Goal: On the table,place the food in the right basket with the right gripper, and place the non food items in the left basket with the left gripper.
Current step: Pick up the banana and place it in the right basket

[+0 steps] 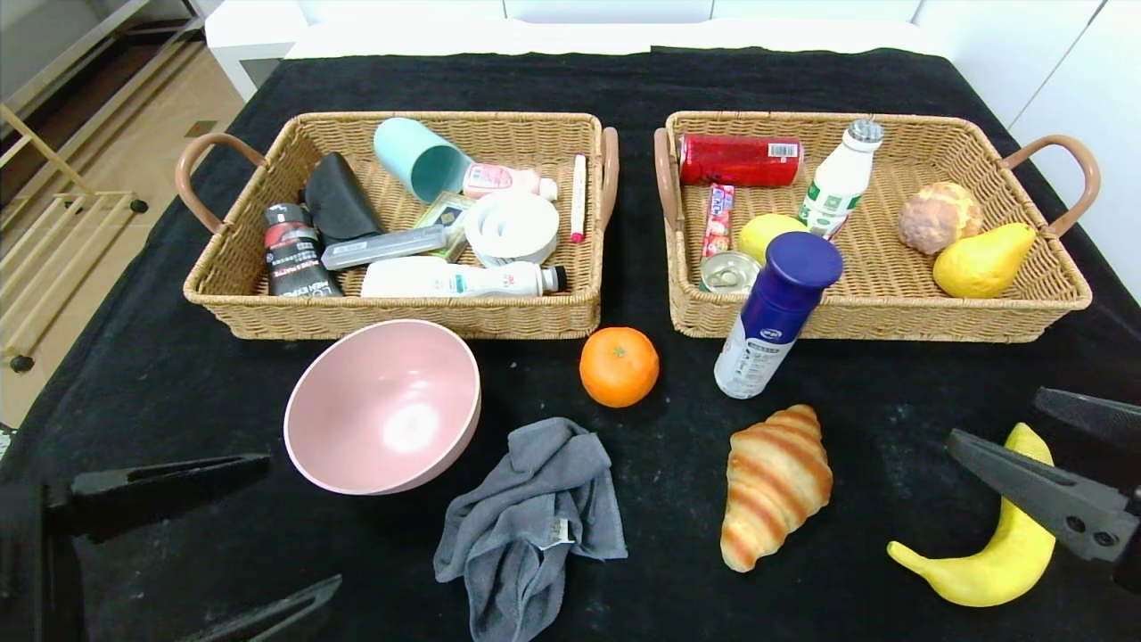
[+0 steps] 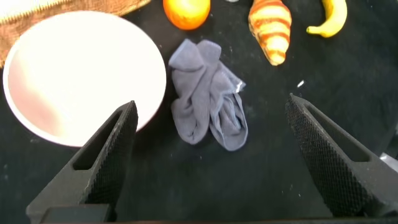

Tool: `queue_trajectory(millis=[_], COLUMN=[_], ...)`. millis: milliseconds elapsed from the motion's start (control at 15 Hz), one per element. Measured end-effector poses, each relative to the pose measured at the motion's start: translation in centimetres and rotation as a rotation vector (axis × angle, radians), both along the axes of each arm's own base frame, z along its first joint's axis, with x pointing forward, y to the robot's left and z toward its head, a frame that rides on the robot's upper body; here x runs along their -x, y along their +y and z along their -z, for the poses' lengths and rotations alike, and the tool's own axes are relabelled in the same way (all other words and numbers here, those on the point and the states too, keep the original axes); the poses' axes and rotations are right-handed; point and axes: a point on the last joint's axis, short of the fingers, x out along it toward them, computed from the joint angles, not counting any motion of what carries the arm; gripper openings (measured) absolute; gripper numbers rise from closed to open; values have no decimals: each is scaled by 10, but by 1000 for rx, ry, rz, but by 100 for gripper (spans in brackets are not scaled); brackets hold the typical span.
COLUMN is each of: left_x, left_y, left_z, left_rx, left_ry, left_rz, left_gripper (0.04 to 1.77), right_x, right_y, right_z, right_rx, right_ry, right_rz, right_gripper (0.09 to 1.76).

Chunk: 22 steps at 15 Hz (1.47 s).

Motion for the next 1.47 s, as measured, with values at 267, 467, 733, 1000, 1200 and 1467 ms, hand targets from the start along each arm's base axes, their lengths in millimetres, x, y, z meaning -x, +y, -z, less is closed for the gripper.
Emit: queue_trajectory(millis=[267, 467, 733, 1000, 1200, 1467], left_x=[-10, -18, -24, -29, -30, -29], left_y=[-6, -9, -13, -16, -17, -16], left_z=[-3, -9, -12, -9, -5, -5], left_rx=[-8, -28, -18, 0, -9, -10], left_ry=[-5, -49, -58, -86, -76, -80], left_rz=[2, -5, -6, -1, 4, -3], left_gripper=[172, 172, 172, 172, 172, 172], right_x=[-2, -3, -3, -3, -4, -7], right_y=[1, 0, -1, -2, -4, -8], right_z=[1, -1, 1, 6, 5, 3], right_rx=[5, 11, 23, 34, 33, 54], right_ry=[9, 5, 6, 17, 17, 86], right_rz=[-3, 54, 71, 73, 92, 186], right_gripper=[171, 171, 171, 171, 171, 171])
